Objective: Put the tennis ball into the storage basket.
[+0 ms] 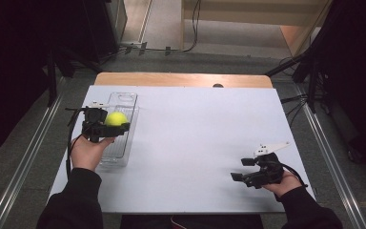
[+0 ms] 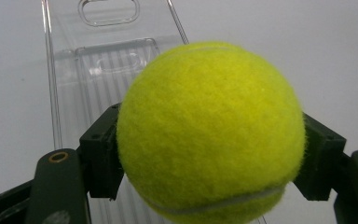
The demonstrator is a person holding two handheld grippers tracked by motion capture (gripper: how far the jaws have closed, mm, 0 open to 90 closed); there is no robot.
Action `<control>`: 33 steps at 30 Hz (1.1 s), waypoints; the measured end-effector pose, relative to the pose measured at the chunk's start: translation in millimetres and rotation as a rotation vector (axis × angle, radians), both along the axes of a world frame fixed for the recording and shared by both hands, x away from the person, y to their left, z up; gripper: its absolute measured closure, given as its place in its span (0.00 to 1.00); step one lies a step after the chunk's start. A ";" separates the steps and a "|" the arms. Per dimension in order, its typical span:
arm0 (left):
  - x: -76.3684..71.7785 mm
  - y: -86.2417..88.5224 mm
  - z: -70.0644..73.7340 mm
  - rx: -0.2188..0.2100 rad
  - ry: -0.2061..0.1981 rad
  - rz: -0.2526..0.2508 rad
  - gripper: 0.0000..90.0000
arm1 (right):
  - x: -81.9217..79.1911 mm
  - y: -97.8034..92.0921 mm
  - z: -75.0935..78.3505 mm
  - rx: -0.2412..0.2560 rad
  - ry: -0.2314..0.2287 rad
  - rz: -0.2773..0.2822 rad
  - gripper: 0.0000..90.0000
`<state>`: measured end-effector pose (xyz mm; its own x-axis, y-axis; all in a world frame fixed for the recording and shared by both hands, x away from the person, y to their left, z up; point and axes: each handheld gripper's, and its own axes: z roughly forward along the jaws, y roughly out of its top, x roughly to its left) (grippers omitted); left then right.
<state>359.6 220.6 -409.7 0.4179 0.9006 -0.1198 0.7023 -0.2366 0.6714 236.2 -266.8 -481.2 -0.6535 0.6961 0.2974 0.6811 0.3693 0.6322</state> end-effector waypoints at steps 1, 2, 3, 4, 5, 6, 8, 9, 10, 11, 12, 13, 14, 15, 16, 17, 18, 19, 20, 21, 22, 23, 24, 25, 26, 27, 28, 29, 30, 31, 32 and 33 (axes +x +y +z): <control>1.5 0.0 -0.7 0.002 0.000 0.005 0.29 | 0.0 0.0 0.0 0.000 0.000 0.000 0.22; 4.2 0.4 -2.1 -0.005 0.003 0.012 0.29 | 0.0 0.0 0.0 0.000 0.000 0.000 0.22; 4.2 0.4 -2.1 -0.005 0.003 0.012 0.29 | -0.1 -0.1 0.0 0.000 0.000 0.000 0.22; 5.4 0.5 -2.6 -0.008 0.002 0.018 0.29 | -0.1 -0.1 0.0 0.000 0.000 0.000 0.22; 6.8 1.1 -2.8 -0.008 0.001 0.020 0.29 | -0.1 -0.2 0.0 0.000 0.000 0.000 0.22; 9.5 1.8 -3.3 -0.007 -0.001 0.027 0.29 | -0.2 -0.3 0.1 0.000 0.002 -0.001 0.22; 10.8 1.8 -3.8 -0.001 -0.003 0.033 0.29 | -0.2 -0.2 0.0 0.000 0.002 -0.001 0.22; 11.8 2.0 -4.3 0.005 -0.003 0.035 0.29 | 0.0 -0.3 -0.1 0.000 0.000 0.000 0.22; 12.9 2.2 -5.2 0.009 -0.004 0.036 0.29 | -0.1 -0.1 -0.1 0.000 0.000 0.000 0.22; 13.8 2.1 -6.1 0.010 -0.002 0.041 0.29 | 0.0 -0.2 -0.1 0.000 0.000 0.000 0.22; 14.8 2.4 -7.2 0.010 -0.001 0.042 0.29 | 0.0 -0.2 -0.1 0.000 0.001 0.000 0.22; 15.5 2.7 -8.1 0.016 0.000 0.044 0.29 | 0.0 -0.2 -0.1 0.000 0.001 -0.001 0.22; 16.4 3.2 -8.9 0.018 0.001 0.046 0.29 | 0.0 -0.2 -0.1 0.000 0.001 -0.001 0.22; 17.3 3.8 -10.0 0.018 0.000 0.049 0.29 | 0.0 -0.2 -0.1 0.000 0.001 -0.001 0.22; 18.1 5.0 -10.8 0.023 0.000 0.050 0.29 | -0.1 -0.1 -0.2 0.000 0.000 0.000 0.22; 19.0 6.1 -11.6 0.023 0.002 0.054 0.29 | -0.1 -0.1 -0.2 -0.001 0.001 0.000 0.22; 19.7 7.1 -12.2 0.018 0.007 0.058 0.29 | -0.1 -0.1 -0.2 -0.001 0.001 0.000 0.22; 20.1 7.6 -13.0 0.013 0.007 0.065 0.29 | 0.0 -0.1 -0.2 0.000 0.001 0.000 0.22; 20.5 8.3 -13.5 0.016 0.010 0.067 0.29 | 0.0 -0.1 -0.2 0.000 0.001 0.000 0.22; 21.1 8.8 -14.8 0.020 0.011 0.070 0.29 | 0.0 -0.1 -0.2 0.000 0.002 -0.001 0.22; 21.1 8.8 -14.8 0.020 0.011 0.070 0.29 | 0.1 -0.1 -0.3 0.000 0.001 0.000 0.22; 21.4 9.0 -15.6 0.018 0.013 0.072 0.29 | 0.1 -0.1 -0.3 0.000 0.001 0.000 0.22; 21.7 9.4 -16.3 0.014 0.017 0.073 0.29 | 0.1 0.0 -0.3 0.000 0.001 0.001 0.22; 22.0 9.6 -17.1 0.015 0.020 0.074 0.29 | 0.0 0.1 -0.2 0.000 0.002 0.000 0.22; 22.3 10.0 -17.8 0.017 0.024 0.074 0.29 | 0.0 0.1 -0.2 0.000 0.002 0.000 0.22; 22.6 9.9 -18.7 0.020 0.027 0.078 0.29 | 0.0 0.1 -0.2 0.000 0.002 0.000 0.22; 22.7 9.7 -19.6 0.026 0.025 0.080 0.29 | 0.0 0.1 -0.2 0.000 0.002 0.000 0.22; 22.8 9.8 -20.0 0.036 0.029 0.076 0.29 | 0.0 0.1 -0.2 0.000 0.002 0.000 0.22; 23.0 9.7 -20.8 0.033 0.031 0.076 0.29 | 0.0 0.0 -0.2 0.001 0.002 0.000 0.22; 23.3 9.6 -21.5 0.031 0.035 0.079 0.29 | 0.0 0.0 -0.2 0.001 0.002 0.000 0.22; 23.6 9.7 -22.1 0.030 0.040 0.078 0.29 | 0.0 0.0 -0.2 0.001 0.002 0.000 0.22; 23.8 9.7 -22.5 0.033 0.043 0.079 0.29 | 0.0 0.0 -0.2 0.000 0.002 0.000 0.22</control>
